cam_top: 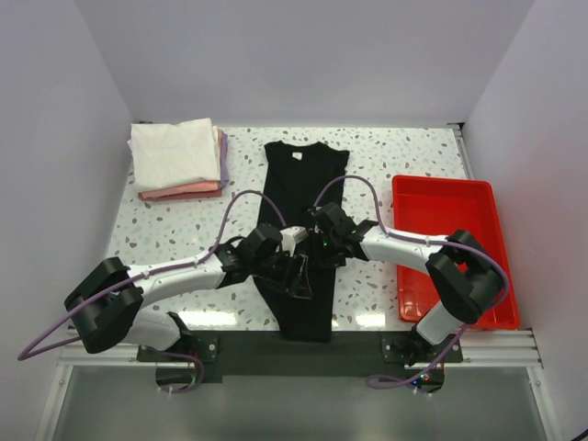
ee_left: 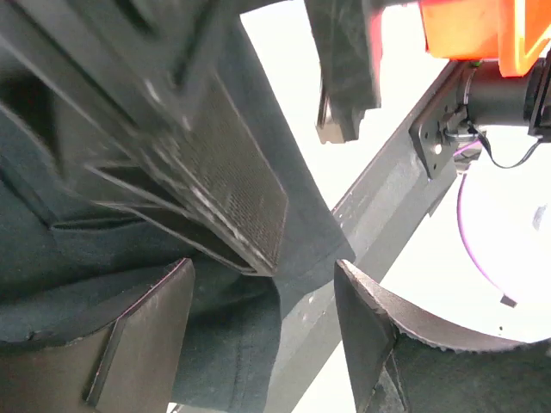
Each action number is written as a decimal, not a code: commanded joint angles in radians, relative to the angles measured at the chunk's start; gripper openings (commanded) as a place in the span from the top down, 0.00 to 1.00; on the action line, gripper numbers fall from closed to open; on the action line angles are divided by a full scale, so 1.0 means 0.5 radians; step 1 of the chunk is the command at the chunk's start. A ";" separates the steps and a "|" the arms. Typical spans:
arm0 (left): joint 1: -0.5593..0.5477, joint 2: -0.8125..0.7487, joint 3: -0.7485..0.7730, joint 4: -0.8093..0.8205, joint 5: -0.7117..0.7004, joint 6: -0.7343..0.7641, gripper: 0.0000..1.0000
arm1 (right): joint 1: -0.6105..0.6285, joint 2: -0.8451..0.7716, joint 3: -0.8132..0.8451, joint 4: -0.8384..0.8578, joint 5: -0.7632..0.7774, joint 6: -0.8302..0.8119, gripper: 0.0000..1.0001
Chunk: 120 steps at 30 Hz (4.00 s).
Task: Fold and stack the t-shirts
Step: Fold the tshirt
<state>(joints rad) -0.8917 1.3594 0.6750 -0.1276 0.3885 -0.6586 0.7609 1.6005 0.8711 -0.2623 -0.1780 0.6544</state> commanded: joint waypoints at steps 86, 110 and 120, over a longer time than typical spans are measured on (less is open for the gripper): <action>-0.748 -0.194 0.239 -1.901 -0.741 -0.484 1.00 | -0.037 0.223 0.092 -0.150 0.086 -0.214 0.01; -0.757 -0.641 0.420 -1.966 -1.251 -0.986 0.00 | -0.034 -0.114 0.099 0.134 -0.523 -0.535 0.01; 0.257 -1.091 0.110 -0.743 -1.066 -0.469 0.00 | 0.300 -0.292 0.004 0.515 -0.982 -0.790 0.01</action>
<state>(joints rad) -0.8890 0.7723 0.7517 -0.7898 -0.2123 -1.0260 0.8288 1.4765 0.9028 -0.1032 -0.5671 0.3431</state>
